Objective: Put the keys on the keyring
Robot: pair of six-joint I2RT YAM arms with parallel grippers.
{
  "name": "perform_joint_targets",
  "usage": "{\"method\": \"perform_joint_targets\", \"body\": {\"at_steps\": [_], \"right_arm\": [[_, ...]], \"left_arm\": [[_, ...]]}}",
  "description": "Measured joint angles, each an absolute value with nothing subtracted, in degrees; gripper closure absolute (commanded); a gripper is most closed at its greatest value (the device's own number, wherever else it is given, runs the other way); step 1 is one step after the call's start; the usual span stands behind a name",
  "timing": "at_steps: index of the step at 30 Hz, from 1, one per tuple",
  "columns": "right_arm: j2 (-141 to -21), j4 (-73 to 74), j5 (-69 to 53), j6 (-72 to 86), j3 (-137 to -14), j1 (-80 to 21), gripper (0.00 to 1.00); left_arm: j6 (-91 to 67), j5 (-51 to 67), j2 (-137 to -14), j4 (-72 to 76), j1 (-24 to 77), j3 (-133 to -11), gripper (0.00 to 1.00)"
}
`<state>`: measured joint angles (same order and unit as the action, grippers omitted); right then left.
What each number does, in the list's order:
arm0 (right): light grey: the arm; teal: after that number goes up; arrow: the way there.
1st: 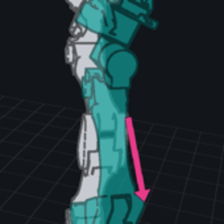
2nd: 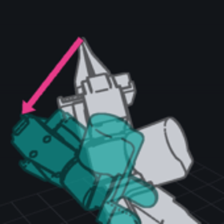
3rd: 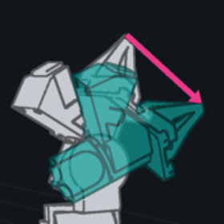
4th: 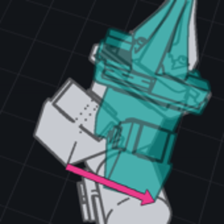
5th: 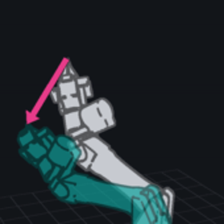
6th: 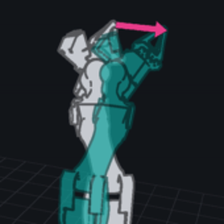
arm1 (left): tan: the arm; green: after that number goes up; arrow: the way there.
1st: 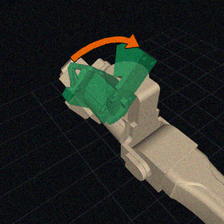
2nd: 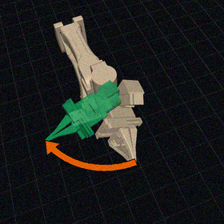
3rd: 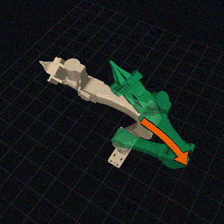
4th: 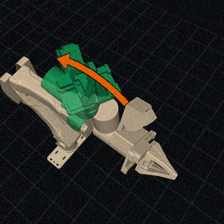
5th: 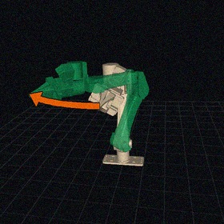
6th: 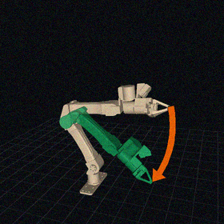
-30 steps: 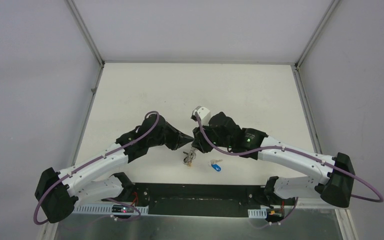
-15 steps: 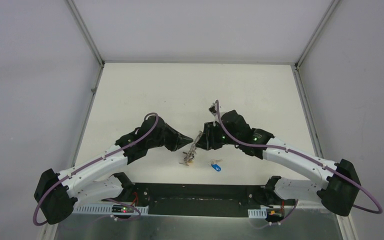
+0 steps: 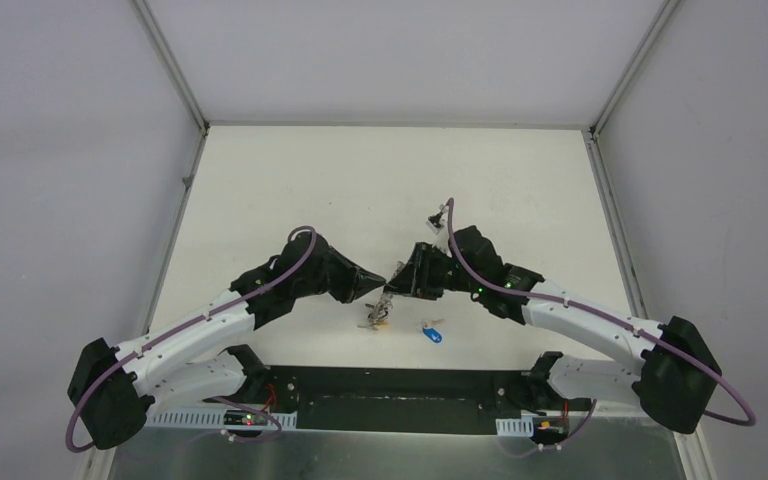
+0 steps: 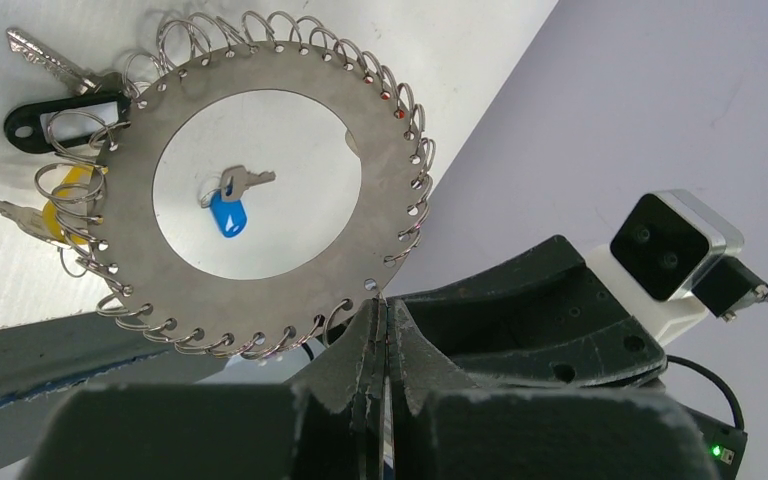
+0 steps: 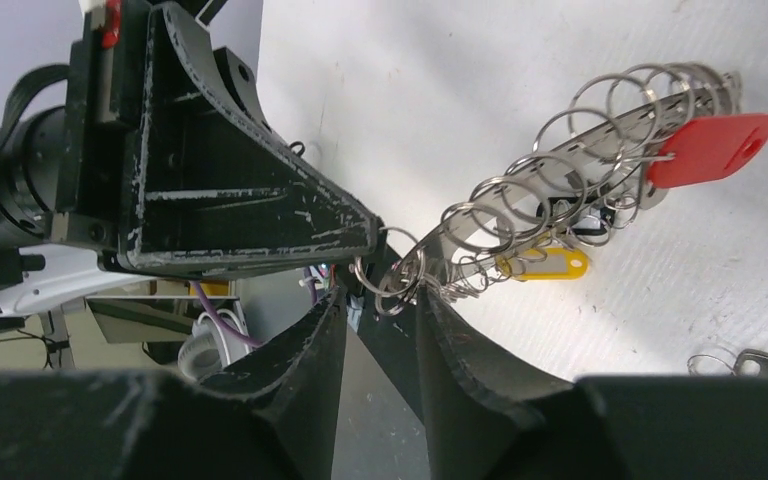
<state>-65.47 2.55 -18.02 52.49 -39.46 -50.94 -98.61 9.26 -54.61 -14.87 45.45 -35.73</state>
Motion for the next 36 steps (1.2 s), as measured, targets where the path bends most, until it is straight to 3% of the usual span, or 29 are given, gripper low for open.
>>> {"method": "perform_joint_targets", "body": {"at_steps": [7,15,27,31,36], "right_arm": [[-65.8,4.0,-17.5,53.1,-39.3,-49.8,0.65],[-66.8,4.5,-19.0,52.9,-39.7,-49.8,0.79],[-67.6,2.9,-20.0,53.1,-39.5,-49.8,0.73],[-68.2,2.5,-20.1,53.1,-39.5,-49.8,0.8],[-68.3,2.6,-20.4,53.0,-39.5,-49.8,0.96]], "left_arm": [[-98.6,9.2,-54.3,-14.9,45.5,-35.5,1.0],[-98.6,9.2,-54.2,-14.9,45.5,-34.9,1.0],[-98.9,9.1,-54.0,-14.5,45.5,-34.7,1.0],[-99.1,8.9,-54.0,-14.5,45.5,-34.7,1.0],[-99.2,8.8,-53.9,-14.3,45.4,-34.7,1.0]]}}
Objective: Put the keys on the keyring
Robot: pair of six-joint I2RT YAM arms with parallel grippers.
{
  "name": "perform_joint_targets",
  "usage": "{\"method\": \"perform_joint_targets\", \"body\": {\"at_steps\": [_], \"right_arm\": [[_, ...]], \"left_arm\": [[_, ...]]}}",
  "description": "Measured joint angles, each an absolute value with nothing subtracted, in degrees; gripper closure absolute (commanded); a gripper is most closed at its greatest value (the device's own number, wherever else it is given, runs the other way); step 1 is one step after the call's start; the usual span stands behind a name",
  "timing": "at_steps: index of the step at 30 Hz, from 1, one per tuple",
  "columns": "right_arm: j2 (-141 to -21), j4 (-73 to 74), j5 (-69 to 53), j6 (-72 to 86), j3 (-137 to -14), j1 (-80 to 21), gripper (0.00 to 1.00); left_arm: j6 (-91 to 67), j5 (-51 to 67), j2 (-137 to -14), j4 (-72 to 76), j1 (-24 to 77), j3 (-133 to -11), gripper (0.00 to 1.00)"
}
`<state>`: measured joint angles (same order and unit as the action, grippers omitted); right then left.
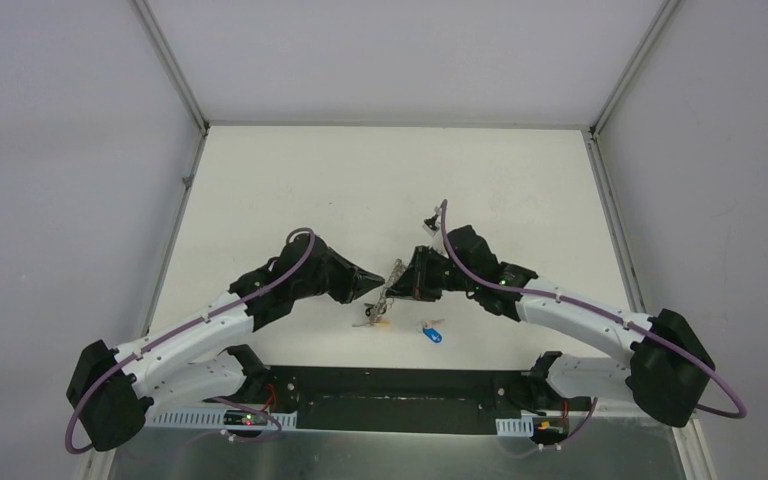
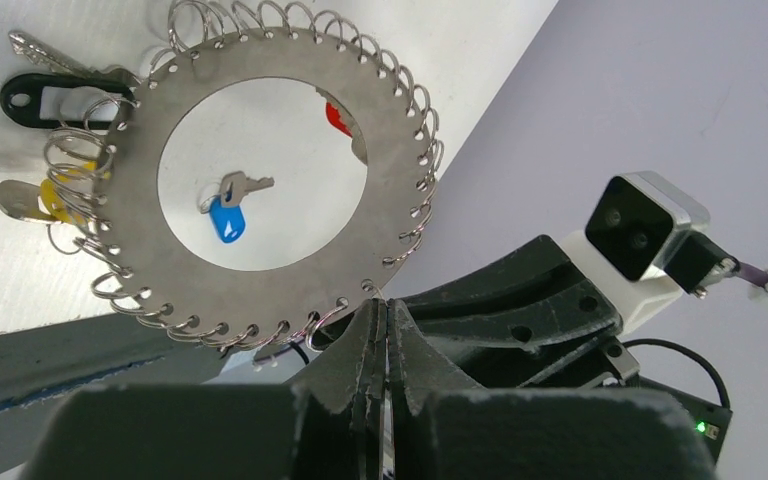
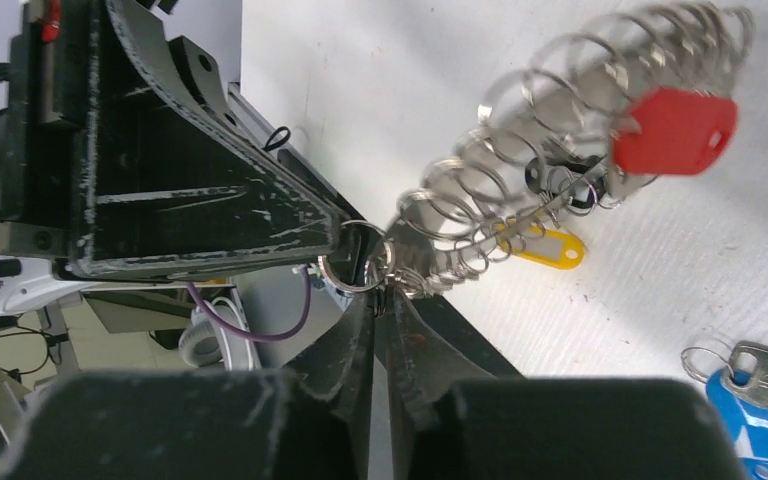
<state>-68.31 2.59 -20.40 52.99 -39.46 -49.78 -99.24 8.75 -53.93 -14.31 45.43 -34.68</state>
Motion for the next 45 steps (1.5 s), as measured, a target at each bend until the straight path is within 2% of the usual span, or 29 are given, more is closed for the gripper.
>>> {"method": "perform_joint_targets", "body": {"at_steps": [2,9,10,16,19,26,31,37,45], "right_arm": [[-68.3,2.6,-20.4,52.9,-39.1,-49.8,1.0],[-67.3,2.6,-20.1,51.9,-38.1,-49.7,1.0],[-66.9,2.7,-20.0,51.4,-38.1,-49.7,1.0],[-65.3,7.6,-19.9,46.0,-40.1,-49.6,1.0],[-65.3,12.3,-20.0,41.9,-43.3,-49.3,1.0],[-66.3,21.8,-22.7,32.1,-51.8,-48.7,1.0],[-66.3,24.4,-25.1,29.3,-52.5,-48.4,1.0],[-66.6,24.7,-27.0,28.8,-52.5,-48.1,1.0],[-71.6,23.1,-29.8,30.7,-52.5,-48.1,1.0]], "left_arm": [[-99.5,8.8,-53.8,-14.0,45.4,-34.6,1.0],[-99.6,8.8,-53.2,-13.8,45.5,-33.6,1.0],[-99.5,8.8,-53.1,-13.7,45.5,-33.6,0.95],[-96.2,6.8,-51.4,-13.5,45.8,-33.6,0.47],[-91.2,4.5,-50.0,-13.7,45.8,-34.1,0.36],[-71.5,-0.2,-45.6,-15.4,45.8,-38.9,0.35],[-51.7,-0.7,-43.6,-15.3,45.8,-41.4,0.37],[-34.6,7.2,-45.1,-15.4,45.8,-42.9,0.39],[-28.9,15.7,-45.5,-15.3,45.8,-43.1,0.44]]}}
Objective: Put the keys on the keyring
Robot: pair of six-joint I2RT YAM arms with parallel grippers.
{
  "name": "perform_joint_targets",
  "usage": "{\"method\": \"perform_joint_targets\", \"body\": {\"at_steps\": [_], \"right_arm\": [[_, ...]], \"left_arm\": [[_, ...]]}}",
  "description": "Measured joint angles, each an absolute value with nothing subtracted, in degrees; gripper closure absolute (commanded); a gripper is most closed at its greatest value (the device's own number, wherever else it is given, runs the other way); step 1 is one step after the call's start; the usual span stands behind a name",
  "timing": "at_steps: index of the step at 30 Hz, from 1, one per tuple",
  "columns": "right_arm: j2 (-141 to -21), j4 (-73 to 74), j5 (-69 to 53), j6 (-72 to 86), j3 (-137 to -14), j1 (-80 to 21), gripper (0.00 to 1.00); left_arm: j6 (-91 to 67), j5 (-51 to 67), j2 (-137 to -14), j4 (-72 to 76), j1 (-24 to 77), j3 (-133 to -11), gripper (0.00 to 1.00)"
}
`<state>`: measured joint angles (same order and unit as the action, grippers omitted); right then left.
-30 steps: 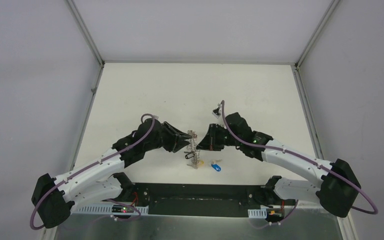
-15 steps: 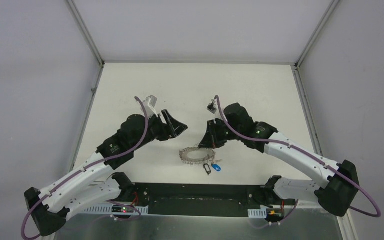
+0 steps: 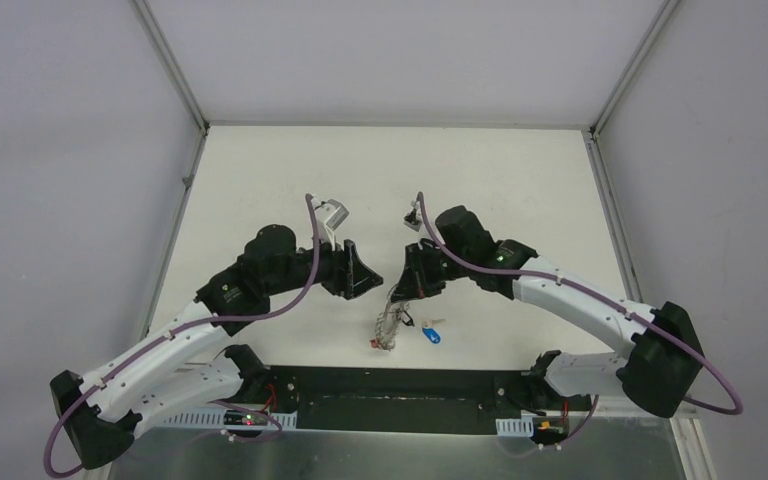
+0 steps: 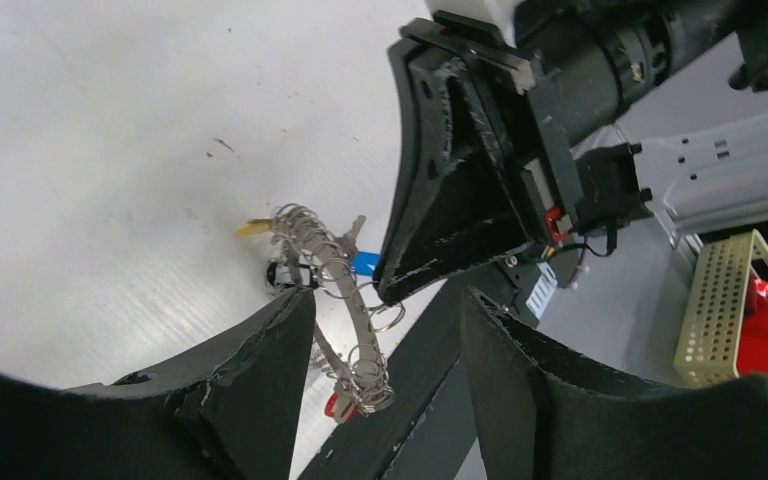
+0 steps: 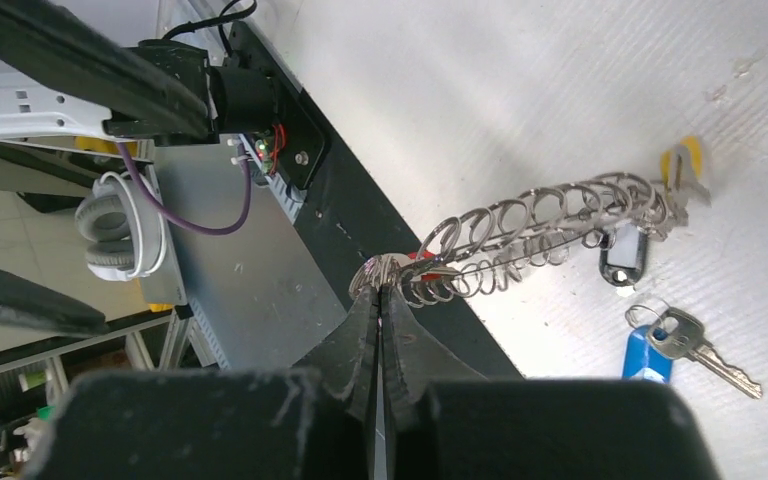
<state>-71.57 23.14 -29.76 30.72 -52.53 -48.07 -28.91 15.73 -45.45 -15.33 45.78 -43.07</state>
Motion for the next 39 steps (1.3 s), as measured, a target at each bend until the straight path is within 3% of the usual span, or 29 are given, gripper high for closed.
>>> {"method": "perform_joint_targets", "body": {"at_steps": [11,15,23,39], "right_arm": [[-71.2,17.7,-36.4,29.4,-52.5,-48.1,1.0],[-69.7,17.0,-38.9,26.4,-52.5,-48.1,1.0],[-64.1,15.7,-38.8,17.5,-51.0,-48.1,1.0],[-55.9,5.0,-45.3,3.5,-44.0,-48.1,1.0]], "left_arm": [[-22.4,26.1,-44.4,-12.2,45.8,-40.1,0.5],[-19.2,27.8,-41.8,-8.4,45.8,-36.4,0.56],[-10.7,31.6,-37.4,-1.8,45.8,-34.1,0.6],[-3.0,41.8,-40.2,11.2,45.8,-30.9,0.7]]}}
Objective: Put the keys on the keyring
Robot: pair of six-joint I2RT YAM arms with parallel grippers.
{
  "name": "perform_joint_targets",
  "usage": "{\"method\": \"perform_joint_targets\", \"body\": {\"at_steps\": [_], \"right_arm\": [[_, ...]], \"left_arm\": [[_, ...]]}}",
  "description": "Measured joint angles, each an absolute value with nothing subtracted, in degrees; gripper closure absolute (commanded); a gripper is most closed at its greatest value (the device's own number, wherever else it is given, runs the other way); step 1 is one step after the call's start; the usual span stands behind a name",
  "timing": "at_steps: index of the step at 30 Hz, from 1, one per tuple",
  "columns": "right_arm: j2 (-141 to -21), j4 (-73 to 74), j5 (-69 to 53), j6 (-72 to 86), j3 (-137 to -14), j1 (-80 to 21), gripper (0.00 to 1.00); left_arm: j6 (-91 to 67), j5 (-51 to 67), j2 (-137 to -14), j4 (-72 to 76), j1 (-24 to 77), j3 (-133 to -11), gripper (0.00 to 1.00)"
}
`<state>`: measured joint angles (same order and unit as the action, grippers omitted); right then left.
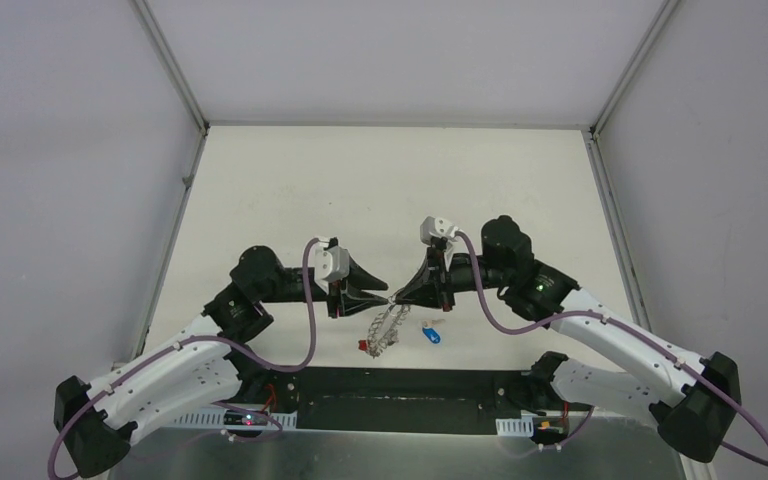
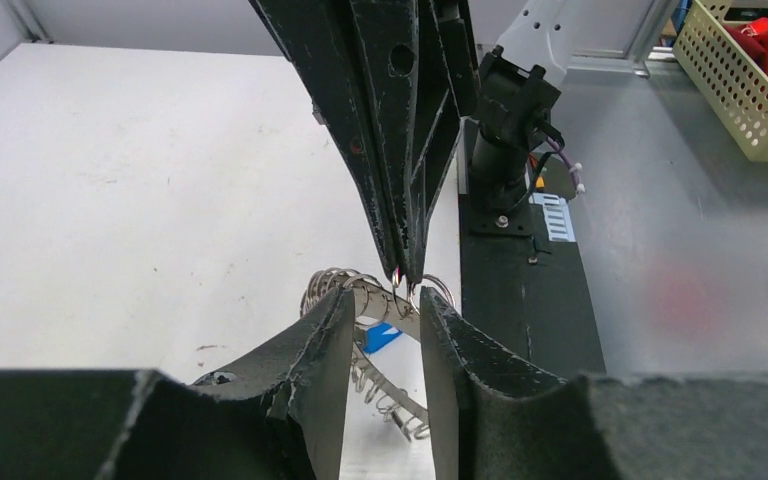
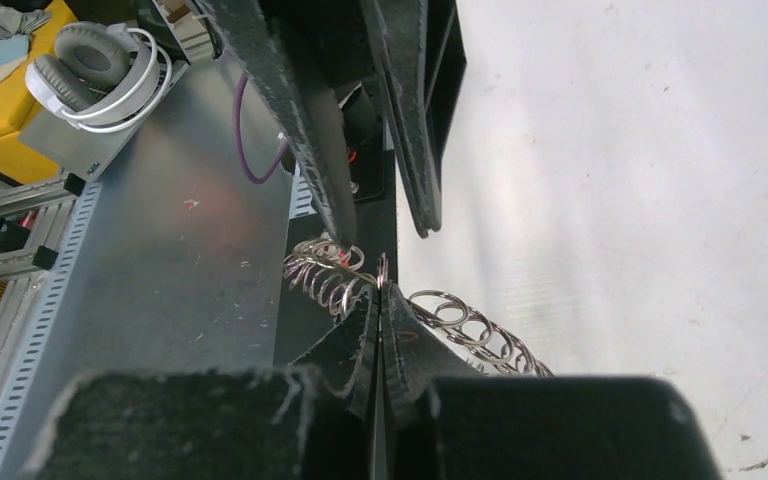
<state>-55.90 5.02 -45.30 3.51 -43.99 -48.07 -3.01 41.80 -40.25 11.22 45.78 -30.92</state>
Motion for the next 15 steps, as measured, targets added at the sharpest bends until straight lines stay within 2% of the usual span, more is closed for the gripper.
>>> {"method": "perform_joint_targets", "body": {"at_steps": [10,15], "right_arm": [[-54.7,2.7,-45.9,2.4,-43.7,-48.1,1.0],[-54.7,2.6,-45.8,2.4,-43.7,-48.1,1.0]], "left_arm": [[-2.3,42.6,-42.4,13.6,45.8,-30.9,0.8],[-2.7,42.9,-43.2,15.2,45.8,-30.9,0.82]]}}
